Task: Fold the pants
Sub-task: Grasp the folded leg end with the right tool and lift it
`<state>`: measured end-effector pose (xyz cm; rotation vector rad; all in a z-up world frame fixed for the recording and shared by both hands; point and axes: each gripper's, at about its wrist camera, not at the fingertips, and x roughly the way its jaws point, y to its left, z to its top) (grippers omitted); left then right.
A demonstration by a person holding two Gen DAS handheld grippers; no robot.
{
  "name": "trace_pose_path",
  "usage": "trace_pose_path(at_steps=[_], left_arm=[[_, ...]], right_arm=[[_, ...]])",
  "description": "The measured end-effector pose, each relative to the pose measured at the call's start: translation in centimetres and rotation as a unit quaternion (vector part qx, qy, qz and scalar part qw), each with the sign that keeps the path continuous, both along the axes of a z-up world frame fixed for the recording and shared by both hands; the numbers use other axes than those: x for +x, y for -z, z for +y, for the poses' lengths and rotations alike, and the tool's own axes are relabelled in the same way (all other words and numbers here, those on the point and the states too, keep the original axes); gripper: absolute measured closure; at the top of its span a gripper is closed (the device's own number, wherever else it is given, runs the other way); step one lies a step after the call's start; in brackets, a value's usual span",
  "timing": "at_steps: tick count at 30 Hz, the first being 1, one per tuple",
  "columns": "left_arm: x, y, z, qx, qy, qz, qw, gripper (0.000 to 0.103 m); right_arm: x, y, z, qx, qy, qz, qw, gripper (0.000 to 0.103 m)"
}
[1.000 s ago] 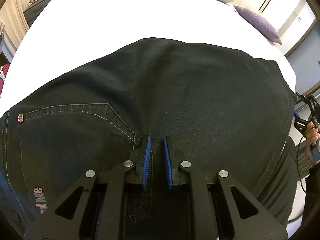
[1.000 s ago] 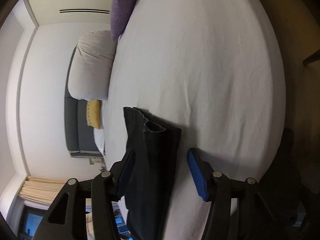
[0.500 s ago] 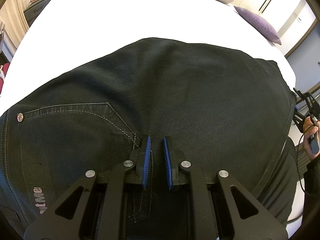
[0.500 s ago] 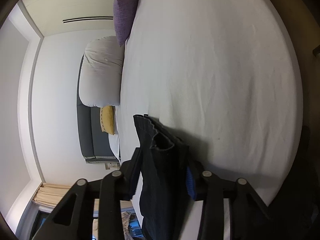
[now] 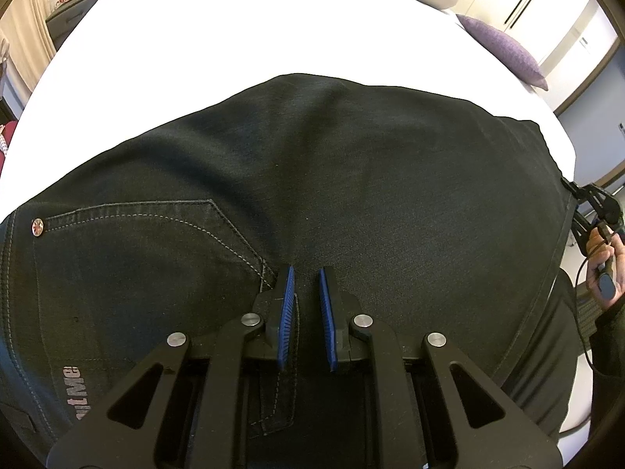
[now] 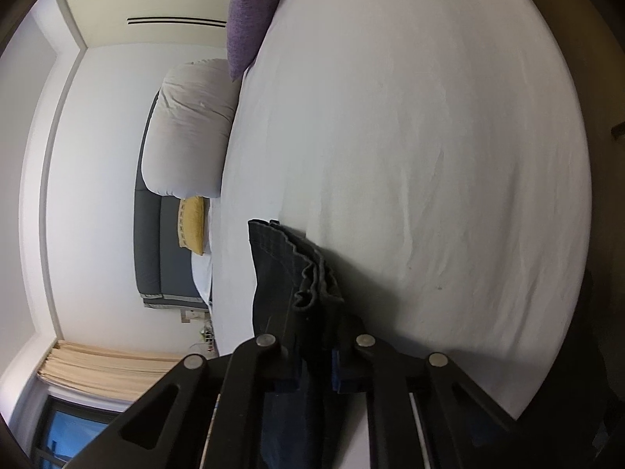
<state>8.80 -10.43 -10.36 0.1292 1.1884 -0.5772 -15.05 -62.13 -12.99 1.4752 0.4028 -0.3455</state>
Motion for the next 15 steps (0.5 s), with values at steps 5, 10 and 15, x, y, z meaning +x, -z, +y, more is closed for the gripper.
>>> trace_pose_path(at_steps=[5,10,15], left_arm=[[0.1,-0.1,0.3,-0.003,0.000,0.001,1.0000,0.090],[0.2,0.0,0.6,-0.008,-0.003,0.003,1.0000,0.090],[0.4,0.1,1.0,-0.016,-0.008,0.008,0.9998,0.090]], right_arm=[[0.5,-1.5,0.5,-0.039,-0.005,0.026,0.999,0.092],[2.9,-6.4,3.5,-0.148,-0.069,0.055,0.985,0.092],[8.1,-12.5,14.3,-0.334,-0.221,0.097,0.911,0.092]])
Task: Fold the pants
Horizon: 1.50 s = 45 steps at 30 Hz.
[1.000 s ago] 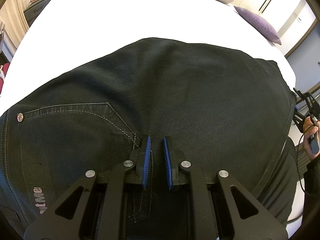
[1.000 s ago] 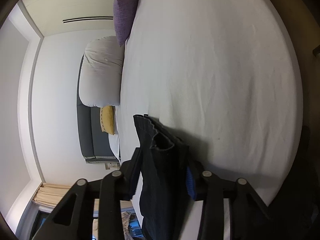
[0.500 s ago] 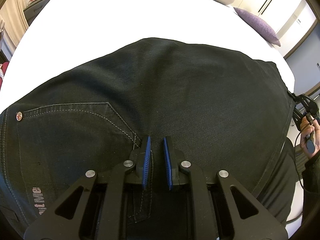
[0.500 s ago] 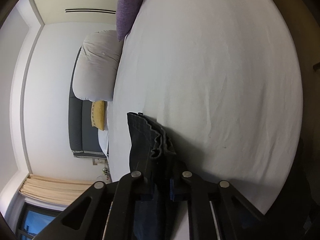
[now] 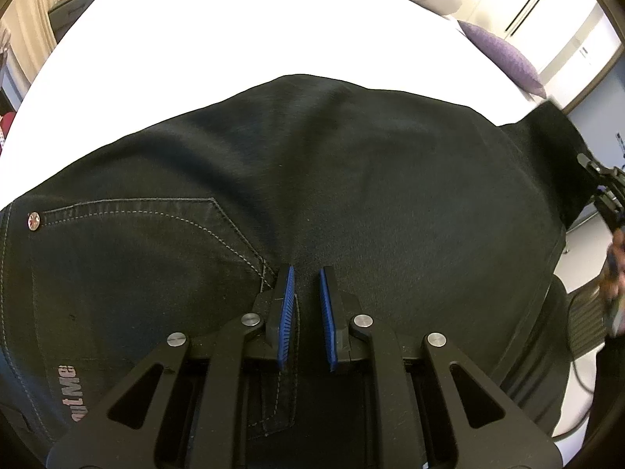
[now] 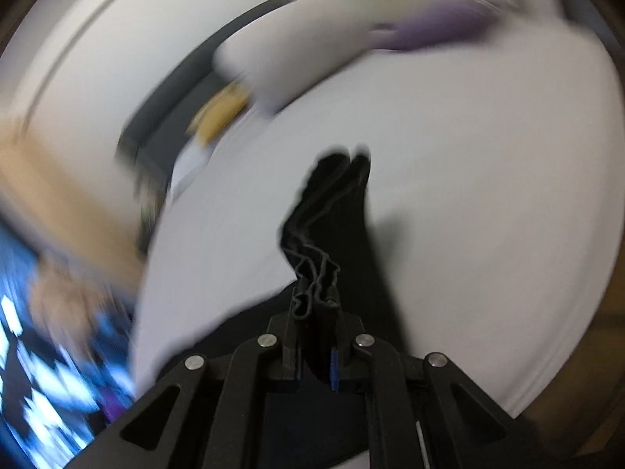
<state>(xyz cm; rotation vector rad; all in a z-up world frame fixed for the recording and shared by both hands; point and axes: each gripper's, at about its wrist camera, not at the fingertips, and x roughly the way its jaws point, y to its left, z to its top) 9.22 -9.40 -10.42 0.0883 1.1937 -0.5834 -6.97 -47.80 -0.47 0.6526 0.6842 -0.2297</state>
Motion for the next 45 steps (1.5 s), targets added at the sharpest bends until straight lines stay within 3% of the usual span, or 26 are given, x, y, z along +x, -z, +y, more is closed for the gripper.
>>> trace_pose_path(at_steps=[2,4,6,8,13,14,15,17,18,20,23,28,31,35,37,39,40,42,43,45], left_arm=[[0.1,0.0,0.3,-0.005,-0.002,0.003,1.0000,0.090],[0.4,0.0,0.7,-0.013,-0.008,0.009,0.9998,0.090],[0.7,-0.1,1.2,-0.027,-0.018,0.019,0.9993,0.090],[1.0,-0.4,2.0,-0.047,-0.033,0.035,0.9977,0.089],[1.7,-0.2,3.4,-0.119,-0.069,0.092,0.9863,0.084],[1.7,-0.3,3.4,-0.135,-0.074,0.102,0.9828,0.075],[1.7,-0.4,3.3,-0.147,-0.074,0.107,0.9806,0.052],[1.6,-1.1,2.9,-0.190,-0.068,0.117,0.9725,0.020],[1.5,-1.5,2.7,-0.206,-0.067,0.118,0.9690,0.012],[1.4,-2.0,2.2,-0.226,-0.064,0.126,0.9639,0.011],[1.6,-2.1,1.7,-0.264,-0.065,0.157,0.9495,0.011],[2.3,-1.4,2.6,-0.312,-0.086,0.199,0.9250,0.007],[2.5,-0.9,3.5,-0.330,-0.102,0.216,0.9132,0.007],[3.2,0.2,4.7,-0.340,-0.116,0.241,0.9015,0.007],[3.4,0.7,4.9,-0.342,-0.115,0.252,0.8978,0.007],[3.4,0.9,4.8,-0.337,-0.103,0.254,0.9006,0.012],[3.1,1.3,4.6,-0.331,-0.097,0.252,0.9042,0.017],[3.4,1.2,4.5,-0.314,-0.081,0.252,0.9120,0.063],[3.5,1.6,4.3,-0.305,-0.077,0.251,0.9153,0.073],[4.0,1.0,4.7,-0.287,-0.067,0.240,0.9250,0.082]], right_arm=[[1.9,-0.3,5.7,-0.100,-0.062,0.049,0.992,0.092],[4.1,1.8,11.7,-0.200,-0.139,0.124,0.962,0.092],[5.4,5.1,14.9,-0.243,-0.183,0.185,0.934,0.092],[5.6,7.1,16.8,-0.298,-0.184,0.205,0.914,0.092],[5.1,6.7,16.6,-0.291,-0.160,0.195,0.923,0.092],[4.8,6.3,16.8,-0.296,-0.158,0.189,0.923,0.092],[4.6,6.0,17.0,-0.298,-0.158,0.182,0.924,0.092],[4.0,5.1,17.6,-0.301,-0.157,0.164,0.926,0.092],[3.7,4.4,18.2,-0.303,-0.158,0.153,0.927,0.092],[2.7,3.0,19.1,-0.303,-0.162,0.129,0.930,0.092],[1.5,1.8,20.9,-0.299,-0.173,0.102,0.933,0.092],[0.8,1.0,25.0,-0.313,-0.213,0.080,0.922,0.092],[0.4,1.4,27.6,-0.328,-0.237,0.078,0.911,0.092],[0.3,1.6,30.0,-0.326,-0.258,0.074,0.906,0.092],[0.1,1.4,30.9,-0.334,-0.267,0.071,0.901,0.092],[-0.3,1.4,32.3,-0.341,-0.277,0.068,0.896,0.092],[-0.4,1.4,32.6,-0.343,-0.281,0.067,0.894,0.092],[-0.3,1.4,33.1,-0.346,-0.290,0.065,0.890,0.092],[-0.2,1.3,33.4,-0.347,-0.294,0.064,0.888,0.092],[-0.2,1.2,34.4,-0.352,-0.301,0.059,0.884,0.091]])
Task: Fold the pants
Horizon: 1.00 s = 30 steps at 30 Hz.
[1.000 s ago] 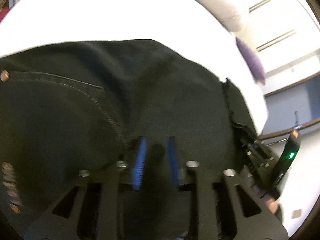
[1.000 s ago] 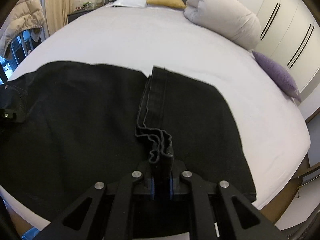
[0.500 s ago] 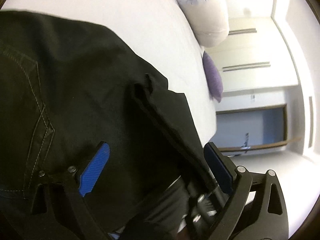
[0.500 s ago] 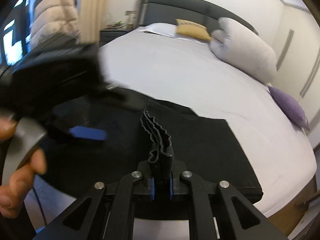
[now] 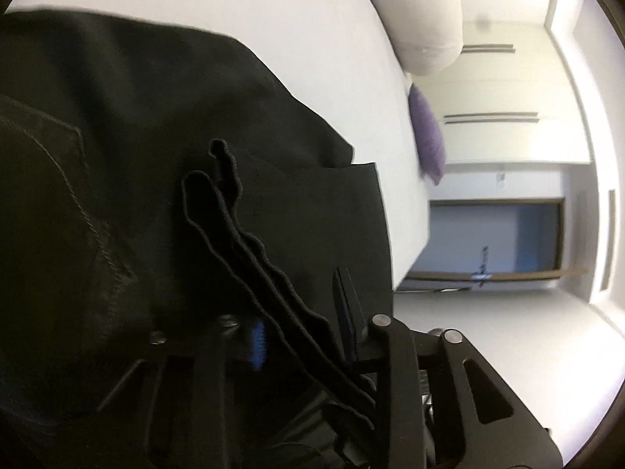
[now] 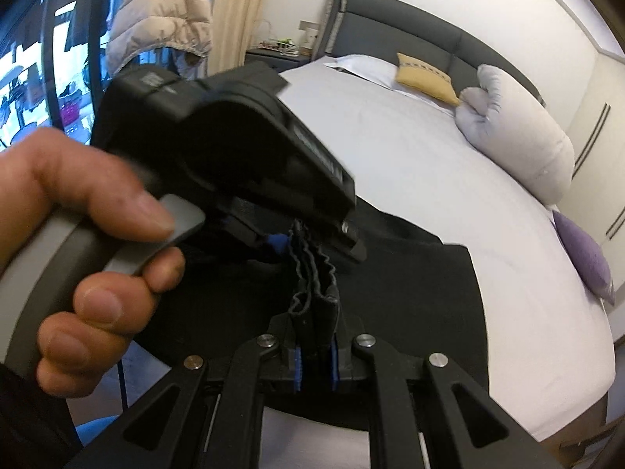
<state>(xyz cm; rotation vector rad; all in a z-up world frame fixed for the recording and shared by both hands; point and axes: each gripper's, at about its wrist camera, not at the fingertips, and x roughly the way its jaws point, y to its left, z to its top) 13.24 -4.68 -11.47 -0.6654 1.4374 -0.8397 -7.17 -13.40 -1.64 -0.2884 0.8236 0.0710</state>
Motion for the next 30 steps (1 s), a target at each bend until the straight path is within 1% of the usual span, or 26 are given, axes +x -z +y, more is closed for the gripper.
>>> trace_pose_path(at_steps=[2,6,10,15,17,18,19,20,21,22,23,24,25,27,29,30], left_arm=[[0.1,-0.4,0.4,0.016,0.011,-0.018,0.9997,0.087],[0.4,-1.0,2.1,0.043,0.011,-0.041,0.9982,0.087],[1.2,-0.5,4.4,0.059,-0.007,-0.040,0.9974,0.087],[1.2,0.7,6.0,0.074,-0.012,-0.035,0.9966,0.087],[1.1,1.2,6.5,0.075,-0.016,-0.033,0.9965,0.087],[1.3,1.5,6.0,0.077,-0.019,-0.030,0.9964,0.087],[1.4,1.8,5.8,0.079,-0.021,-0.029,0.9963,0.087],[1.4,1.7,5.7,0.080,-0.022,-0.031,0.9961,0.087],[1.3,1.5,5.6,0.087,-0.022,-0.038,0.9952,0.087],[1.2,1.1,5.7,0.097,-0.023,-0.047,0.9939,0.087],[1.1,0.4,5.8,0.110,-0.024,-0.061,0.9918,0.087],[1.0,-0.1,6.1,0.123,-0.027,-0.072,0.9894,0.086],[1.0,-0.6,6.5,0.139,-0.032,-0.084,0.9863,0.086],[1.0,-1.9,7.0,0.161,-0.044,-0.108,0.9800,0.086],[0.7,-3.1,7.4,0.167,-0.046,-0.128,0.9766,0.086],[0.5,-3.6,7.1,0.168,-0.039,-0.140,0.9750,0.086]], right_arm=[[0.6,-0.1,0.5,-0.003,-0.009,0.000,1.000,0.091],[1.5,0.0,1.5,-0.007,-0.026,0.002,1.000,0.091],[2.4,0.8,2.3,-0.005,-0.034,0.014,0.999,0.091],[3.4,2.1,3.0,0.000,-0.036,0.033,0.999,0.091],[3.5,3.0,3.2,-0.006,-0.038,0.046,0.998,0.088],[3.8,3.8,3.5,-0.011,-0.044,0.064,0.997,0.085],[3.9,4.4,3.7,-0.016,-0.047,0.074,0.996,0.085],[4.0,4.9,3.8,-0.020,-0.044,0.075,0.996,0.085],[3.9,5.0,3.9,-0.020,-0.042,0.073,0.996,0.082],[3.9,4.8,3.8,-0.010,-0.041,0.074,0.996,0.074],[3.9,4.5,3.6,0.005,-0.042,0.076,0.996,0.068],[3.8,4.1,3.3,0.032,-0.044,0.080,0.995,0.053],[3.8,3.6,2.7,0.070,-0.049,0.088,0.992,0.042],[3.1,2.7,1.7,0.142,-0.058,0.105,0.983,0.039],[2.4,1.7,-0.4,0.213,-0.062,0.127,0.967,0.039],[2.2,1.3,-1.6,0.239,-0.056,0.133,0.960,0.044]])
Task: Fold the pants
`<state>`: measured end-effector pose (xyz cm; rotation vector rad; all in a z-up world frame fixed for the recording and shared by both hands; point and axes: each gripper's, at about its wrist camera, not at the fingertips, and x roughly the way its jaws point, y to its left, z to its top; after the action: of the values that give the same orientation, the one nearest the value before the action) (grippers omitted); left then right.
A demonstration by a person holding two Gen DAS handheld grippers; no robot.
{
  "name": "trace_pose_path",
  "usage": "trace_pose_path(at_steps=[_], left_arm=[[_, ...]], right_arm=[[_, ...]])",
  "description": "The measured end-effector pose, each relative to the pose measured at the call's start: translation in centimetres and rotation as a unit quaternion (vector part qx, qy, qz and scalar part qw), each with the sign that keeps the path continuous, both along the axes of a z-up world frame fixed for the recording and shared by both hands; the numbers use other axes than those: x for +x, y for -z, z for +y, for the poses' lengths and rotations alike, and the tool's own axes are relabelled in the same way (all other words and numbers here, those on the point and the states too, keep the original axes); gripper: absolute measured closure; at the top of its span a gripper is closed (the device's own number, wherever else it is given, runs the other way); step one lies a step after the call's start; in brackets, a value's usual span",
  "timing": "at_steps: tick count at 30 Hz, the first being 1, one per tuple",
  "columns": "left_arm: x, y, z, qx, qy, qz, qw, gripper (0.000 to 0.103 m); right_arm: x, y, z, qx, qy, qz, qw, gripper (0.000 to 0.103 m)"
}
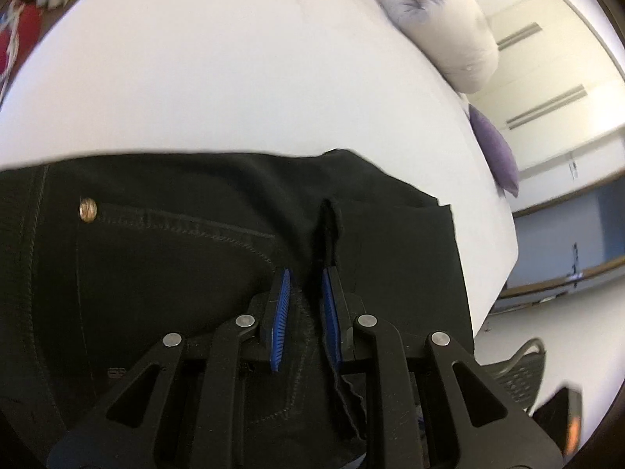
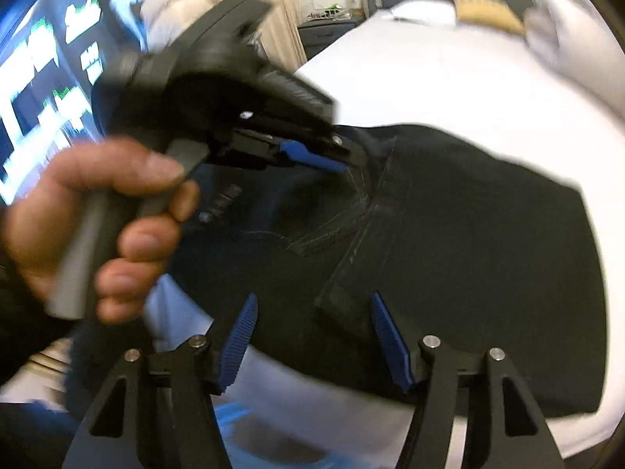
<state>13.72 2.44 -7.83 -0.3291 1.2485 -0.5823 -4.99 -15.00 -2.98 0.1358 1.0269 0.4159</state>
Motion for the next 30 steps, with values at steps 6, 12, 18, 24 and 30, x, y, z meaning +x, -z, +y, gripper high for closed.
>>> trace_pose_path(at_steps=[6,12,18,24,30], left_arm=[[-2.6,-0.2,-4.8,0.017,0.077,-0.025,0.9966,0.086],[-5.7,2.0,-8.2,0.074,0.128,-0.051,0.9877,0.086],[-6.2,2.1,-9.8,0.091,0.138,-0.057,0.9845,0.087],[-7.7,2.1,-11.6,0.131,0.146,-0.083,0.9771,0.087],[-7.6,2.2,-12.0,0.119,0.142,-0.076,0.9796,0.087]], right_arm=[[0.4,-0.4,-14.6,0.128,0.155,0.044,0.979,0.074],[5.5,1.7,-22.6,0.268,0.167,0.081,0.945,0.075],[12.0,7.4,-24.1,0.329,0.164,0.143,0.919,0.076],[11.8,10.5,-24.3,0.347,0.152,0.188,0.906,0.095],[6.3,9.4,-23.8,0.309,0.132,0.197,0.921,0.094]])
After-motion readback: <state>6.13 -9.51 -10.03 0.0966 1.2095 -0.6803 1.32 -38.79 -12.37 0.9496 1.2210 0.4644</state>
